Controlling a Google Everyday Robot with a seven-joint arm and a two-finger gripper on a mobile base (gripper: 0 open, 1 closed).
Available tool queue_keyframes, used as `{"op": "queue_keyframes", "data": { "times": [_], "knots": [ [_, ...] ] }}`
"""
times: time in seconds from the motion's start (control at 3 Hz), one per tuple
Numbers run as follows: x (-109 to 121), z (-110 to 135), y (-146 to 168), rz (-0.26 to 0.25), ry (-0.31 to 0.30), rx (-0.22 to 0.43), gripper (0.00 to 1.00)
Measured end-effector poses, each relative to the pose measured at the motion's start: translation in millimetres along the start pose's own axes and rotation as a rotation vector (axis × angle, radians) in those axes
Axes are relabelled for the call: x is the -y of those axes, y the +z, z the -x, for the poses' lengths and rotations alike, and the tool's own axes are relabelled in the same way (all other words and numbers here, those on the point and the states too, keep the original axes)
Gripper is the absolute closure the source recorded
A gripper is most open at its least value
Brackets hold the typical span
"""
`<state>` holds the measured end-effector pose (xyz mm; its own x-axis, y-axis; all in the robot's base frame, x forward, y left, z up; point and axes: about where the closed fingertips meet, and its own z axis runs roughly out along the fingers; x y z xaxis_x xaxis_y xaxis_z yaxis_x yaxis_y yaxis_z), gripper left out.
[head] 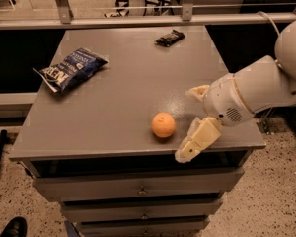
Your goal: Move orange near rxbar chocolate
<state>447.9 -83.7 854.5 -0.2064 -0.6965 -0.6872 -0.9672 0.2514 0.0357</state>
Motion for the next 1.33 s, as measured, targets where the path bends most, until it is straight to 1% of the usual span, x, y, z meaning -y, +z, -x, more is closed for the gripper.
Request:
{"op": "queue_keyframes", "data": {
  "times": [0.33,0.67,1.0,1.33],
  "knots": [
    [4,5,17,-0.001,-0.001,0.062,0.16],
    [7,7,27,-0.009,0.011,0.109,0.40],
    [6,10,39,-0.014,0.043,0.155,0.63],
    [18,18,40,-0.047,0.049,0.173,0.86]
  ]
}}
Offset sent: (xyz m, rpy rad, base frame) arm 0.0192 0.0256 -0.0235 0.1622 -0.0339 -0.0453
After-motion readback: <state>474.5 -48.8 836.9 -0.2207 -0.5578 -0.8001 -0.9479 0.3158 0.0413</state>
